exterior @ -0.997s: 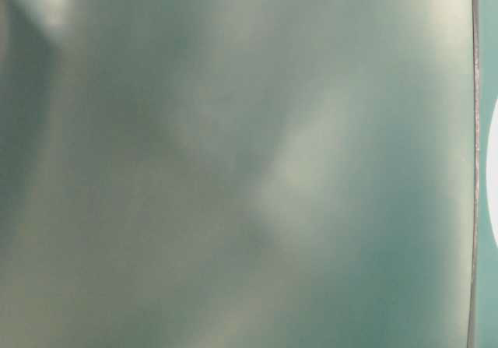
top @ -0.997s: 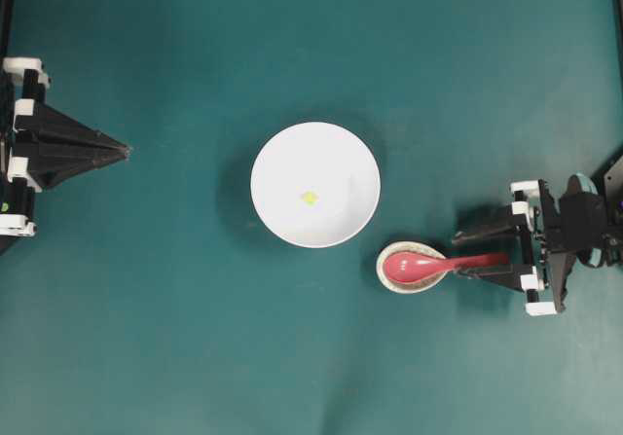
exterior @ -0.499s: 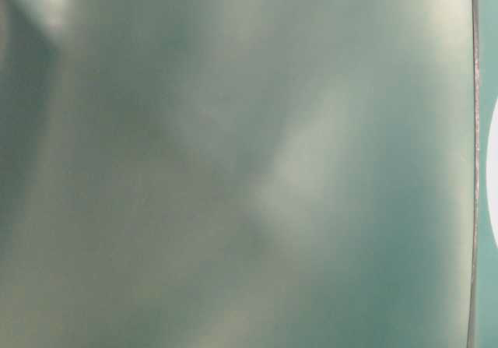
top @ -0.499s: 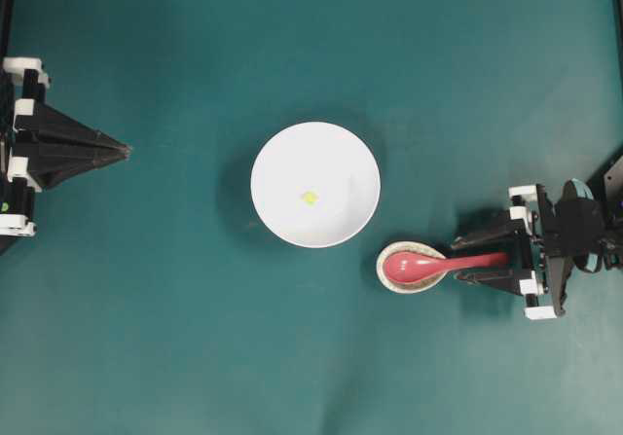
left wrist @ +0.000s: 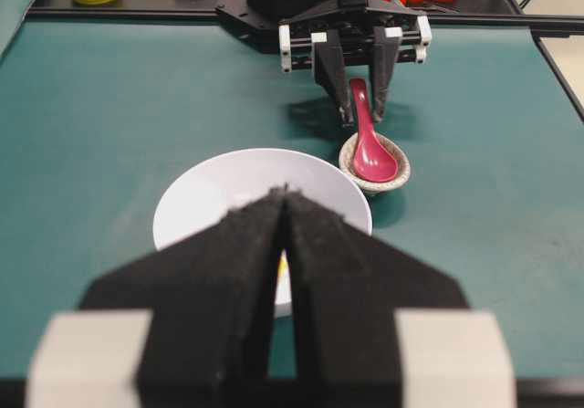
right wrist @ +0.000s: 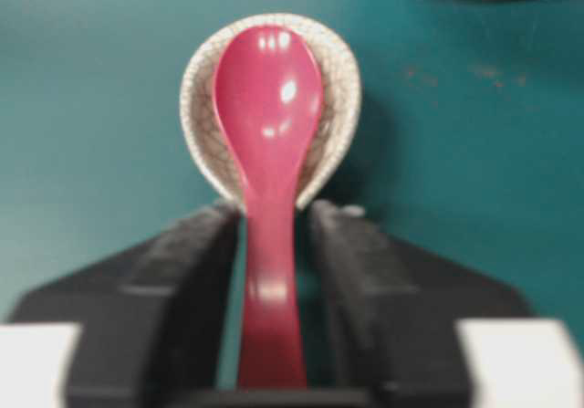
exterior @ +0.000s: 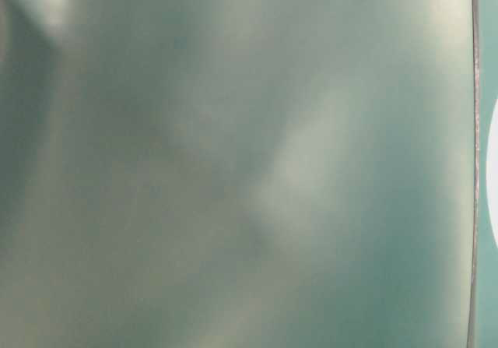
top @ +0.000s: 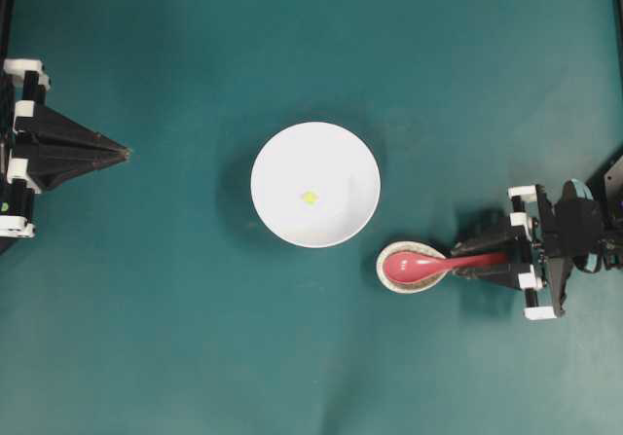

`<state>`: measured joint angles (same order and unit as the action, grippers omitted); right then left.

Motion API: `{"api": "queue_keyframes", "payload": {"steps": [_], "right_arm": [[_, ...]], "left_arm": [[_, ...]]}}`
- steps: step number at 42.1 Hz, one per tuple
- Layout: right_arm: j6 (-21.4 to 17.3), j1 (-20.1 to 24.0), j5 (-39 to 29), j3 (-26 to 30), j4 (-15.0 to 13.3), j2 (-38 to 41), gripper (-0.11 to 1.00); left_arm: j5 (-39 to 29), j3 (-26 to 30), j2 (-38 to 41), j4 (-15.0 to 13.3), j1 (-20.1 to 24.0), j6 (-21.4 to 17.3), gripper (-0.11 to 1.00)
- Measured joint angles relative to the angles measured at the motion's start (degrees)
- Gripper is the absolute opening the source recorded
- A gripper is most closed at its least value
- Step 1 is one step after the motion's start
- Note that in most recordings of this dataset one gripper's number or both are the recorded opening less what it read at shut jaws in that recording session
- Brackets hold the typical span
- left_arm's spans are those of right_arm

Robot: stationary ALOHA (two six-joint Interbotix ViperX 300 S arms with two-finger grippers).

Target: Scoop the yellow hexagonal prism block from the bowl with a spoon using the right arm.

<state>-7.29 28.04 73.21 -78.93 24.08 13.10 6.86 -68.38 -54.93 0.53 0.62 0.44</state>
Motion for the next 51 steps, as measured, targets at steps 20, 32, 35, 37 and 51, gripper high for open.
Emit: {"api": "queue_keyframes", "payload": {"steps": [20,32,35,37,51], "right_arm": [[0.0,0.0,-0.1,-0.4,0.0,-3.5,0.23],[1.0,-2.3,-6.5,-0.4,0.1,-14.9,0.23],[1.7,-3.8,-11.4,0.8,0.0,-18.3,0.23],[2.3,-4.8,-15.4,1.8,0.1,-20.4,0.23],[10.4,-14.2,-44.7,11.8,0.1,-30.9,0.23]], "left_arm": [[-0.1,-0.1,-0.1,0.0,-0.1,0.0,0.00],[0.2,-0.1,-0.3,0.0,-0.2,0.0,0.00],[0.4,-0.1,-0.3,0.1,-0.2,0.0,0.00],[0.6,-0.1,-0.2,0.0,-0.2,0.2,0.00],[2.5,-0.1,0.0,0.0,-0.2,0.3,0.00]]}}
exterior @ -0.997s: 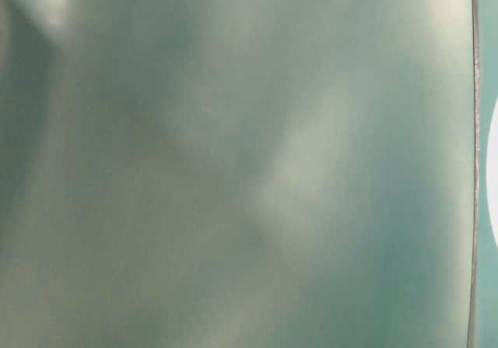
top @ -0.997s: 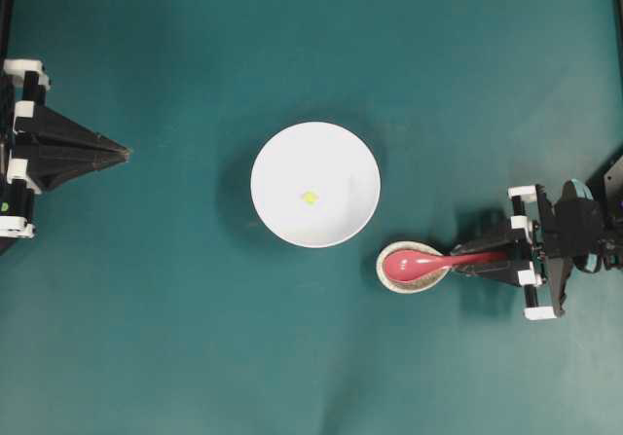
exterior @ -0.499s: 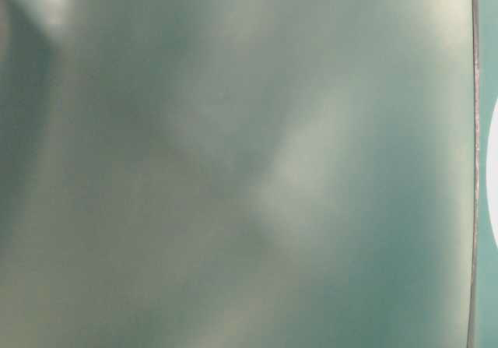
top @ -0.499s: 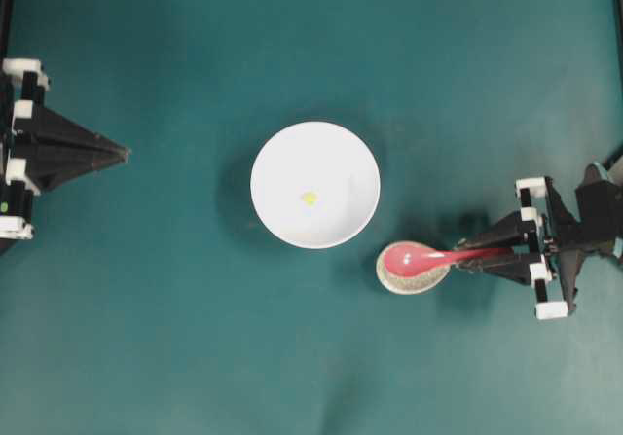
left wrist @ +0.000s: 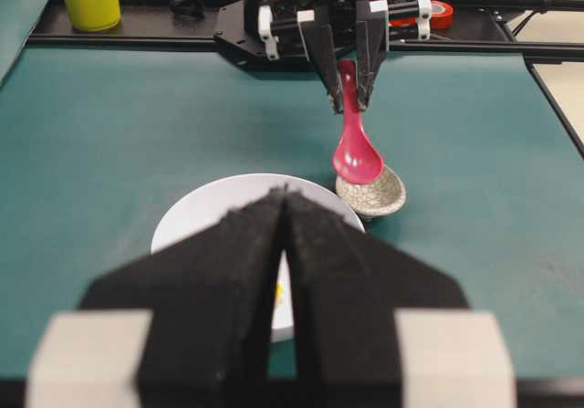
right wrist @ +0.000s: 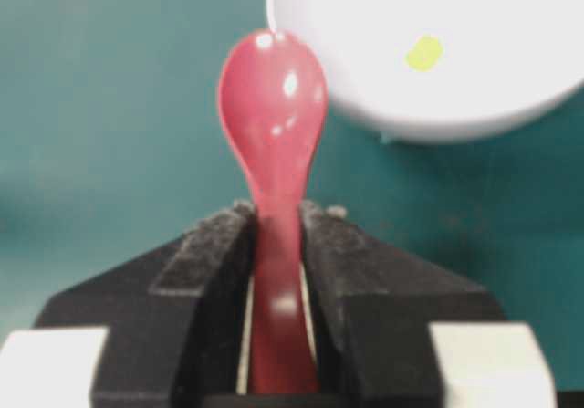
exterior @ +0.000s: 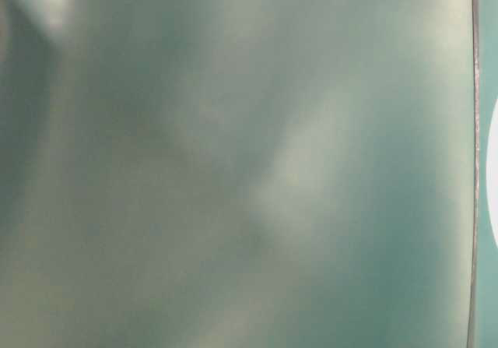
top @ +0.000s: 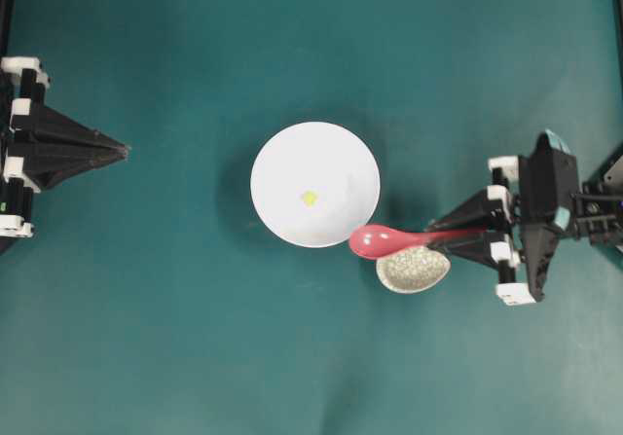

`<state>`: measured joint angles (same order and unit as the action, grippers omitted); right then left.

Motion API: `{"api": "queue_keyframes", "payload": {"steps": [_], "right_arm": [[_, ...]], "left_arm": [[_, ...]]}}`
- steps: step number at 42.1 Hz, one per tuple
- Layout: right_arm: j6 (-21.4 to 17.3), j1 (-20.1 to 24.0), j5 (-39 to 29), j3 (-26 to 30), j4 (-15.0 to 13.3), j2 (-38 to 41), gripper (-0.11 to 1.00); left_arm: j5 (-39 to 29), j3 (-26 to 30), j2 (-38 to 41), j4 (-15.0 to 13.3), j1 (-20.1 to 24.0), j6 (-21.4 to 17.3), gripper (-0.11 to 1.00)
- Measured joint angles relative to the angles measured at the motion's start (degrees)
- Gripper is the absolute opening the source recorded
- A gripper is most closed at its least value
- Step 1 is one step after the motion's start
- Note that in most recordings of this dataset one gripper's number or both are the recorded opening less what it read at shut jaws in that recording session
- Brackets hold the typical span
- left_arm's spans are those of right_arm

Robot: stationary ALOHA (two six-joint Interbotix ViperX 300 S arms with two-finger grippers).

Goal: Scoop the yellow hexagonal prism block from the bowl with a spoon using the right arm.
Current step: 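Lift the red spoon and carry it into the white bowl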

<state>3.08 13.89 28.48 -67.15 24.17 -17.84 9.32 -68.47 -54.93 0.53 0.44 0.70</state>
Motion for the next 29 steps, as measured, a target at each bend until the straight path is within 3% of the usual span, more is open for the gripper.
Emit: {"api": "queue_keyframes", "payload": {"steps": [14,23,29], "right_arm": [[2.5,-11.0,-22.6,11.1,-0.4,-4.6,0.23],[2.5,-18.2,-40.7,20.1,-1.5,-2.5,0.23],[2.3,-20.9,-49.3,25.2,-2.8,0.1,0.23]], "left_arm": [[0.1,0.1,-0.2,0.0,0.0,0.0,0.00],[-0.1,0.1,-0.1,0.0,0.0,-0.3,0.00],[-0.4,0.0,0.0,0.0,0.0,-0.3,0.00]]}}
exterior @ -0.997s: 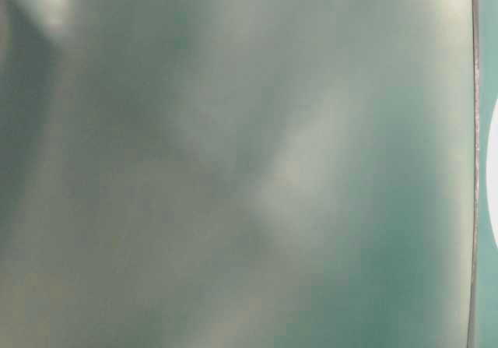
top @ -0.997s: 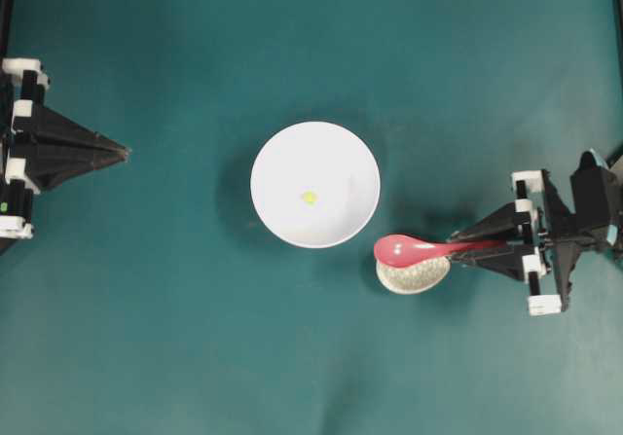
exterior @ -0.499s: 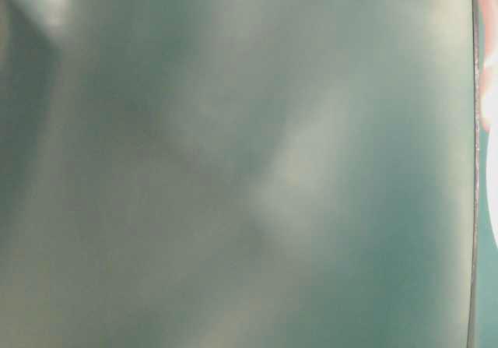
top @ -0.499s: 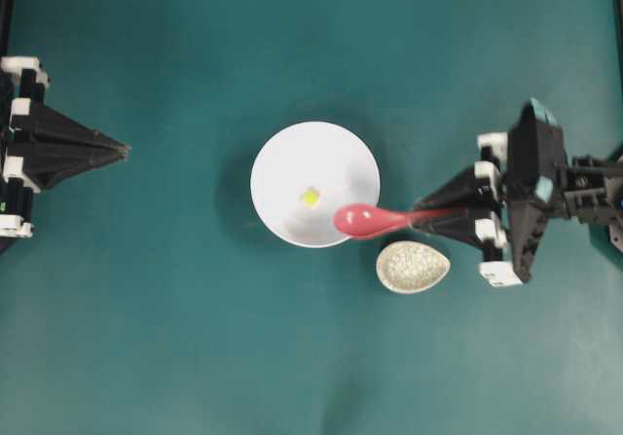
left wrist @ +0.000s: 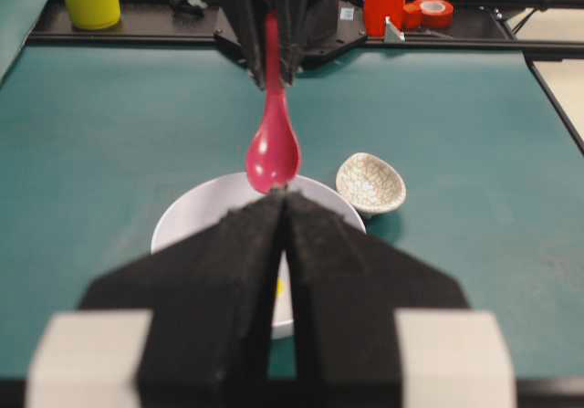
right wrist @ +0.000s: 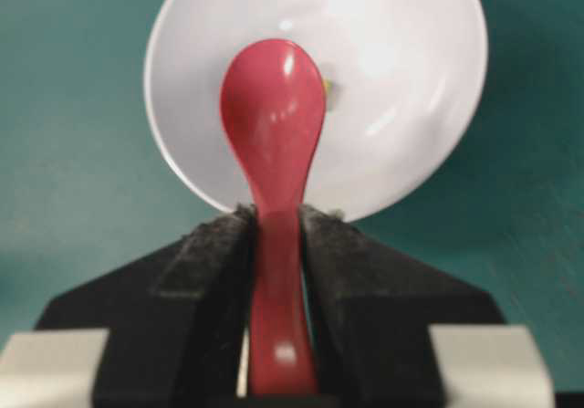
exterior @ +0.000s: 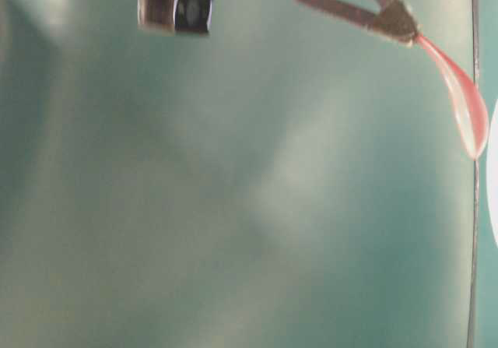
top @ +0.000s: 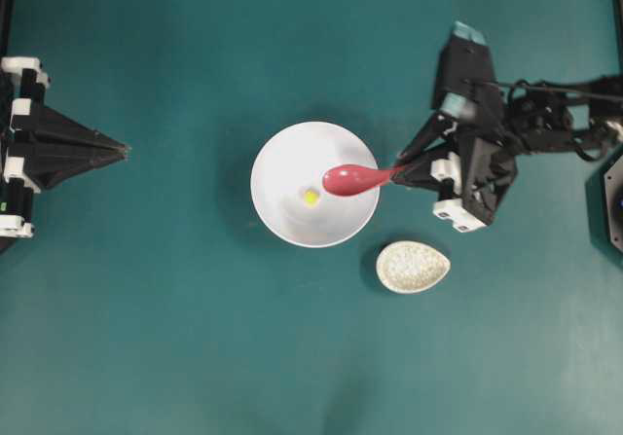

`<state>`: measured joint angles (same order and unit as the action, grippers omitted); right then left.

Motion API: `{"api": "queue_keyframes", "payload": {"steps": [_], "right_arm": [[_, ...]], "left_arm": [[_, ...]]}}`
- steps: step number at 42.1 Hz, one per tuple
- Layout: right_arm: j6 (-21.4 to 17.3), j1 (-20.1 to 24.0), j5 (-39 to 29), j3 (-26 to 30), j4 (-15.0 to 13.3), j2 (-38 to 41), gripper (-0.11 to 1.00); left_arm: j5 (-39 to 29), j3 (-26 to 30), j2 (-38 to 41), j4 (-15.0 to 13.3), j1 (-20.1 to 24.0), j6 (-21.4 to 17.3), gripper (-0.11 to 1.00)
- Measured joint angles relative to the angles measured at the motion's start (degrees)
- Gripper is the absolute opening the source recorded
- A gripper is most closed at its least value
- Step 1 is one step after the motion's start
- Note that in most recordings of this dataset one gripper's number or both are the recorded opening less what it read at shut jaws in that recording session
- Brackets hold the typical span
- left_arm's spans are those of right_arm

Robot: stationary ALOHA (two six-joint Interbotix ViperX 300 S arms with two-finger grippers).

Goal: Scoop the yellow hexagonal prism block from the bowl with a spoon using the right arm.
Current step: 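Lift the red spoon and carry it into the white bowl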

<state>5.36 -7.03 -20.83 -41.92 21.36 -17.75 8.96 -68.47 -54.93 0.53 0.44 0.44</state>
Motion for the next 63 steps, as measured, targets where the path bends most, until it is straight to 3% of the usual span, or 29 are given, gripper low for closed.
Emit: {"api": "queue_keyframes", "payload": {"steps": [16,27,45,63], "right_arm": [[-0.4,-2.1,-18.3,11.8,-3.4,8.7,0.23],[-1.8,-2.1,-26.9,18.8,-6.2,14.3,0.23],[-2.5,-2.2,-29.1,20.6,-7.6,18.5,0.23],[-1.7,-1.6,-25.9,20.6,-7.6,21.4,0.23]], "left_arm": [[-0.7,0.1,0.0,0.0,0.0,0.0,0.00],[-0.7,0.0,0.0,0.0,0.0,0.0,0.00],[-0.7,0.0,0.0,0.0,0.0,-0.4,0.00],[-0.7,0.0,0.1,0.1,0.0,-0.4,0.00]]}}
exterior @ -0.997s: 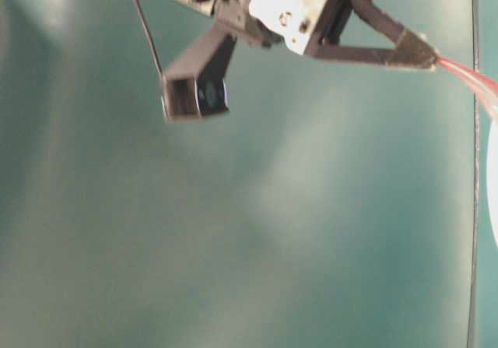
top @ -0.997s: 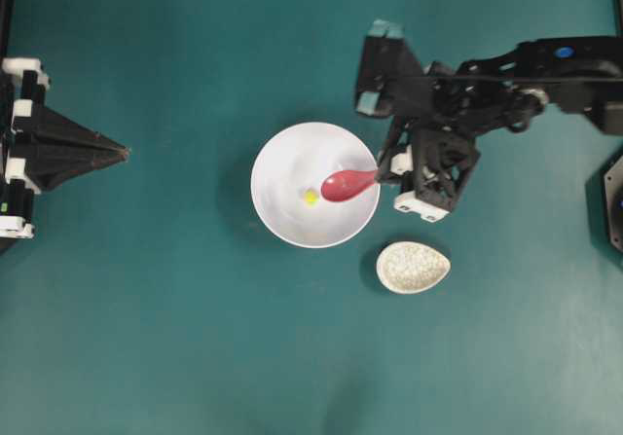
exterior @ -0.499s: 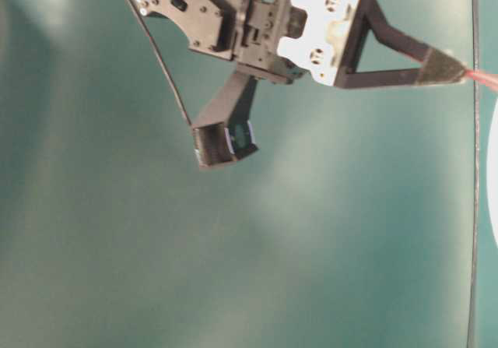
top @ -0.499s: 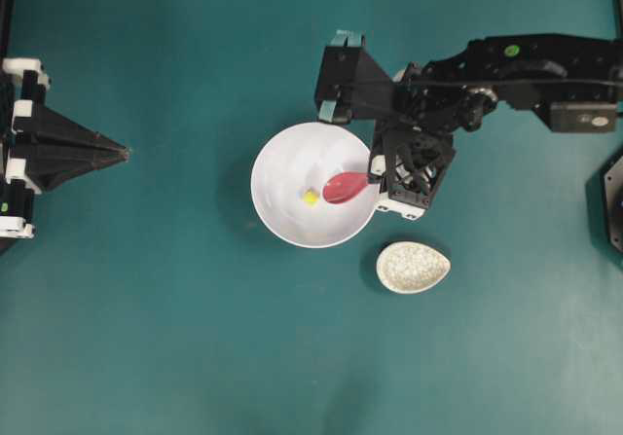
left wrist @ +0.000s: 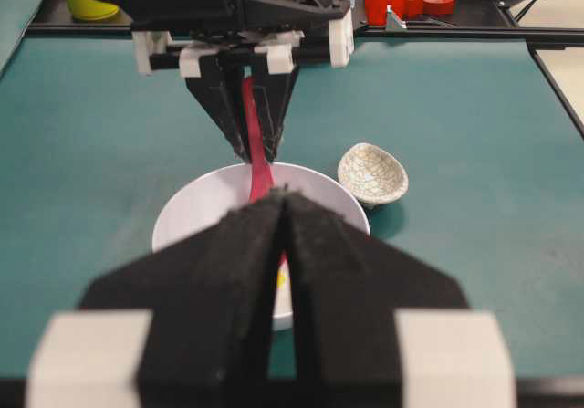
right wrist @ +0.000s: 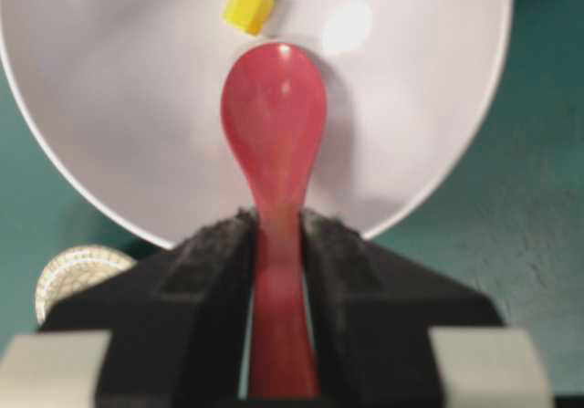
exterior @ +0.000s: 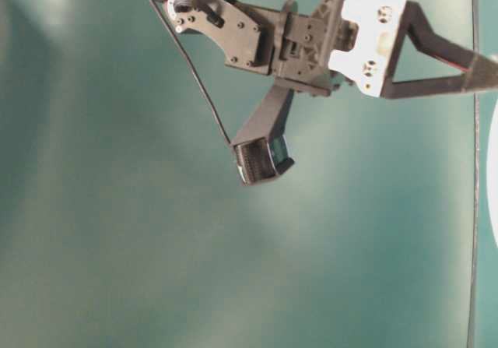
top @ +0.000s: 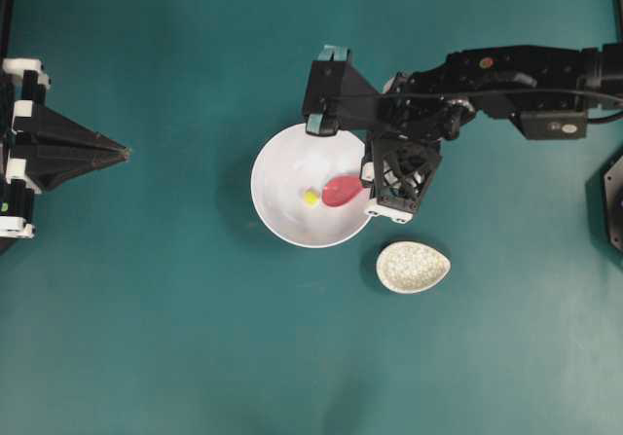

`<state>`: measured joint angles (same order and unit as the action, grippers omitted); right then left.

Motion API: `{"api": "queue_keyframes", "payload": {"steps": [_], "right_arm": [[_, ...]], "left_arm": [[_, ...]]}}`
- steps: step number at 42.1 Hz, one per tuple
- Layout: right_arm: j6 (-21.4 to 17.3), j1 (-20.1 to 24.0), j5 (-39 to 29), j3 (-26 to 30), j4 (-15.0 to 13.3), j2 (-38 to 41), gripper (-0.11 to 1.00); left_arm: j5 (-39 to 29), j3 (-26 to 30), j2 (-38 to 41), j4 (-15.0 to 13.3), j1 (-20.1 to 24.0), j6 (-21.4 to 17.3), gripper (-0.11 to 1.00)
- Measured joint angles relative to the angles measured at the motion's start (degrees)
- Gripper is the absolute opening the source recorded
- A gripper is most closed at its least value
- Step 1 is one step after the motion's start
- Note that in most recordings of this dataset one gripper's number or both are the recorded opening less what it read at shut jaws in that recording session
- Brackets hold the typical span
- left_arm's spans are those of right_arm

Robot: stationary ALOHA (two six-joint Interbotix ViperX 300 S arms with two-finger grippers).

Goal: Scoop the yellow hexagonal prism block from the bowl with a spoon using the right arm.
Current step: 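Lift the red spoon and carry it into the white bowl, then push the spoon bowl under the yellow block inside the white bowl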

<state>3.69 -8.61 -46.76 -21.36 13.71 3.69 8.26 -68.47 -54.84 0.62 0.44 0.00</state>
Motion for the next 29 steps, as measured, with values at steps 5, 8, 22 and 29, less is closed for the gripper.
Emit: {"api": "queue_keyframes", "payload": {"steps": [5,8,22,29], "right_arm": [[0.0,0.4,1.1,0.0,0.0,0.6,0.23],[0.1,0.5,1.8,0.0,0.0,0.9,0.23],[0.4,1.8,6.7,0.0,0.0,2.1,0.23],[0.4,1.8,9.2,0.0,0.0,2.5,0.23]], "left_arm": [[-0.1,0.0,0.0,0.0,0.0,0.0,0.00],[0.0,0.1,0.0,0.0,0.0,0.0,0.00],[-0.1,0.0,-0.1,0.1,0.0,0.1,0.00],[-0.1,0.1,0.0,0.1,0.0,0.0,0.00]]}}
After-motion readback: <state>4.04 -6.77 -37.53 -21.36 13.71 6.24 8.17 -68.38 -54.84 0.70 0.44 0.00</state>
